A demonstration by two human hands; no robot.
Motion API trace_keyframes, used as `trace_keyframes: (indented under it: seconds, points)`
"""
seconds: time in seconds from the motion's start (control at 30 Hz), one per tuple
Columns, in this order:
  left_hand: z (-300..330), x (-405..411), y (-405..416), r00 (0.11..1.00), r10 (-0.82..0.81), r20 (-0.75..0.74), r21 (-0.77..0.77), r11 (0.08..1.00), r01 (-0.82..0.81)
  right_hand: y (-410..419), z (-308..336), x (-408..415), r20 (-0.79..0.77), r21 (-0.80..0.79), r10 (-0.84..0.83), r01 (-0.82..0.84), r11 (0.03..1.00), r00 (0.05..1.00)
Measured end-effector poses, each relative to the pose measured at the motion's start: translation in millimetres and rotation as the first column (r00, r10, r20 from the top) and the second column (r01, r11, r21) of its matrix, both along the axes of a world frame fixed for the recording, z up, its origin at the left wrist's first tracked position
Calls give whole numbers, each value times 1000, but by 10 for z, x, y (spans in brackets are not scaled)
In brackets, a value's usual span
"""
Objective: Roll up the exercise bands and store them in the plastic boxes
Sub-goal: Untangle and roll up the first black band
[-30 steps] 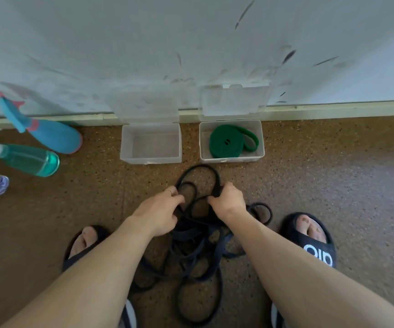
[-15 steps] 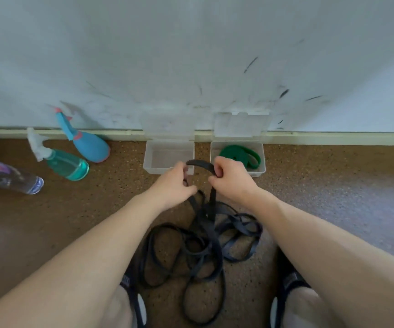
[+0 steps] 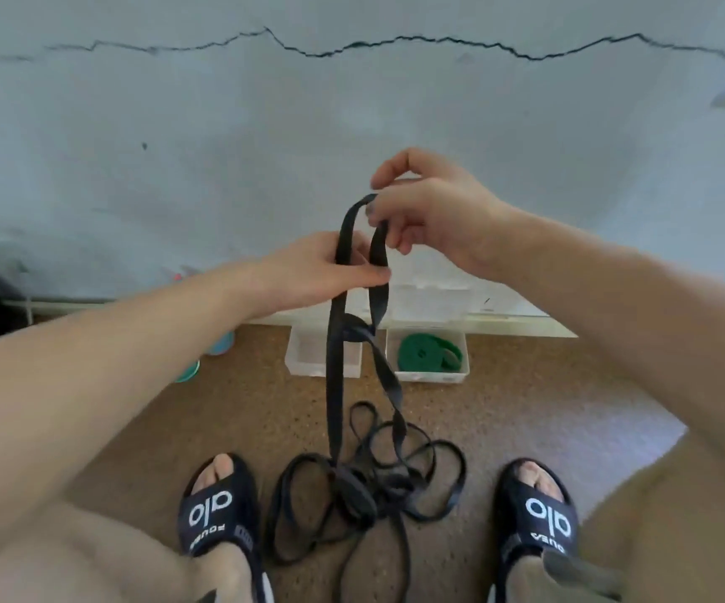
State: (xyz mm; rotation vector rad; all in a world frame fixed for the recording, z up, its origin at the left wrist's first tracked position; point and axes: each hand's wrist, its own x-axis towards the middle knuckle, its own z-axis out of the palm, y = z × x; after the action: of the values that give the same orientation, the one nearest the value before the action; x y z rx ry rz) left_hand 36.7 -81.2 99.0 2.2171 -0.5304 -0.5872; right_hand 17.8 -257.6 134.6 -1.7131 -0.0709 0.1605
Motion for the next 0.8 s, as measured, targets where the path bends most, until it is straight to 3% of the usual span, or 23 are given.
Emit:
trace_keyframes:
  seconds: [0.1,0.3,0.5,0.8]
  points:
    - [121,-87,33,1000,-3,-11,-29,1000,2,-20,140,-52,-13,120,20,-19,993,1000]
    - [85,-118,111,997,-12,-81,-90,996,5,-19,97,-66,-50,139,82,-74,987,995]
    - [97,-18,107,997,-26,-73,-160,987,14,-39,96,24,-79,314,120,-89,945,990]
    - [102,116,16,997,4,-83,-141,990,-15,-88,17,126,-140,268,56,-17,963,989]
